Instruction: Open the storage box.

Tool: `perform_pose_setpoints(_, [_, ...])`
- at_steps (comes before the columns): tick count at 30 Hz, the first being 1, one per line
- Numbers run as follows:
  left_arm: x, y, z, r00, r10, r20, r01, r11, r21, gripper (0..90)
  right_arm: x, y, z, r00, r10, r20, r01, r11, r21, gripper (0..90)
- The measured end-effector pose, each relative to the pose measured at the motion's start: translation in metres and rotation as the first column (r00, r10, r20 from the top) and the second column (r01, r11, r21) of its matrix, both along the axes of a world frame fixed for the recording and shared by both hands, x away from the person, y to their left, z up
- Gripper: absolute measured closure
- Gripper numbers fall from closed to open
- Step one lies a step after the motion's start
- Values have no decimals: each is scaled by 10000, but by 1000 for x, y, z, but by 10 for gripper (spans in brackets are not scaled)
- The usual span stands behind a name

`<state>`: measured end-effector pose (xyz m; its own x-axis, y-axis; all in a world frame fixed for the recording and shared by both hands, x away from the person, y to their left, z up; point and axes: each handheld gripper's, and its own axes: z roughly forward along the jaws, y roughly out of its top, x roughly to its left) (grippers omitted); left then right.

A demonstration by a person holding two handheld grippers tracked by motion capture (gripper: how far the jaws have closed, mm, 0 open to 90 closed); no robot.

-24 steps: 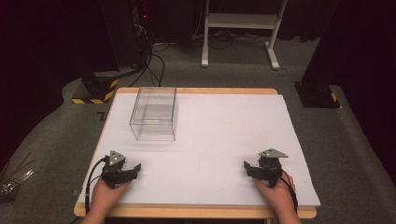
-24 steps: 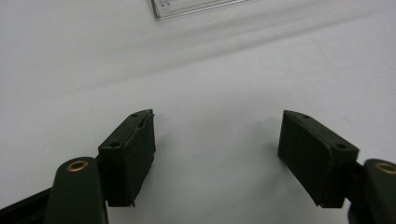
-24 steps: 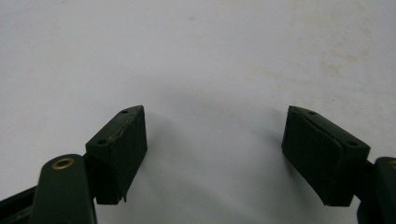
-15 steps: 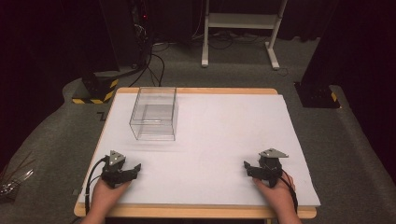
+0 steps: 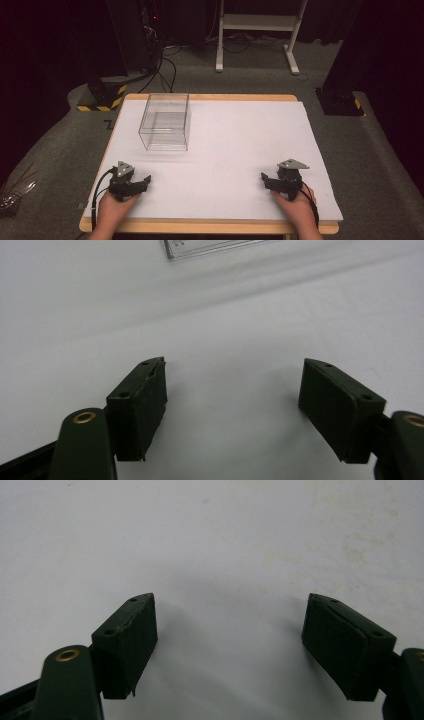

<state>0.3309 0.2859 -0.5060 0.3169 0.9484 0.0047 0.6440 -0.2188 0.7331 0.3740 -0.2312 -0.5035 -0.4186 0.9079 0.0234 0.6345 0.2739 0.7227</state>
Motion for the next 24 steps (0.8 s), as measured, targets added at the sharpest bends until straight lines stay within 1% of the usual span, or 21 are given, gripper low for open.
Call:
perform_pose_setpoints(4, [0, -1, 0, 10000, 76, -26, -76, 10000, 3, 275, 0, 0, 0, 10000, 22, 12, -22, 10000, 5, 219])
perform_pose_setpoints(7, [0, -2, 1, 10000, 57, -36, -57, 9999, 96, 277, 0, 0, 0, 10000, 17, 8, -17, 10000, 26, 219])
perform_pose_setpoints(8, [-1, -2, 1, 10000, 43, 1, -43, 9998, 190, 283, 0, 0, 0, 10000, 18, 9, -18, 10000, 28, 219])
perform_pose_setpoints(10, [-2, -3, 1, 10000, 7, 22, -7, 9998, 199, 311, 0, 0, 0, 10000, 18, 9, -18, 10000, 31, 219])
perform_pose_setpoints(11, [-4, -4, 1, 9998, 5, 213, -11, 9996, 298, 315, 0, 0, 0, 10000, 20, 8, -20, 10000, 32, 219])
perform_pose_setpoints(12, [-4, -5, 2, 9998, 89, 195, -97, 9989, 450, 320, 0, 0, 0, 10000, 18, 9, -18, 10000, 35, 219])
perform_pose_setpoints(13, [-4, -5, 2, 9998, 89, 195, -97, 9989, 450, 341, 0, 0, 0, 10000, 18, 9, -18, 10000, 35, 219])
perform_pose_setpoints(14, [-4, -6, 4, 9995, 236, 188, -243, 9991, 357, 341, 0, 0, 0, 10000, 20, 6, -20, 10000, 33, 219])
perform_pose_setpoints(15, [-4, -5, 5, 9994, 270, 225, -275, 9994, 208, 346, 0, 0, 0, 10000, 18, 6, -18, 10000, 34, 219])
perform_pose_setpoints(17, [-5, -4, 9, 9993, 223, 293, -216, 9995, -238, 360, 0, 0, 0, 10000, 17, 7, -17, 10000, 31, 219])
perform_pose_setpoints(18, [-5, -4, 9, 9993, 223, 293, -216, 9995, -238, 360, 0, 0, 0, 10000, 17, 7, -17, 10000, 31, 219])
perform_pose_setpoints(20, [-6, -2, 12, 9985, 234, 487, -212, 9987, -461, 358, 0, 0, 0, 10000, 20, 6, -20, 10000, 36, 219])
perform_pose_setpoints(21, [-6, -2, 12, 9985, 234, 487, -212, 9987, -461, 358, 0, 0, 0, 10000, 20, 6, -20, 10000, 36, 219])
perform_pose_setpoints(22, [-7, -2, 13, 9987, 192, 473, -163, 9980, -609, 358, 0, 0, 0, 10000, 17, 4, -17, 10000, 33, 219])
perform_pose_setpoints(24, [-7, -2, 15, 9985, 69, 541, -31, 9976, -698, 366, 0, 0, 0, 10000, 21, 6, -21, 10000, 35, 219])
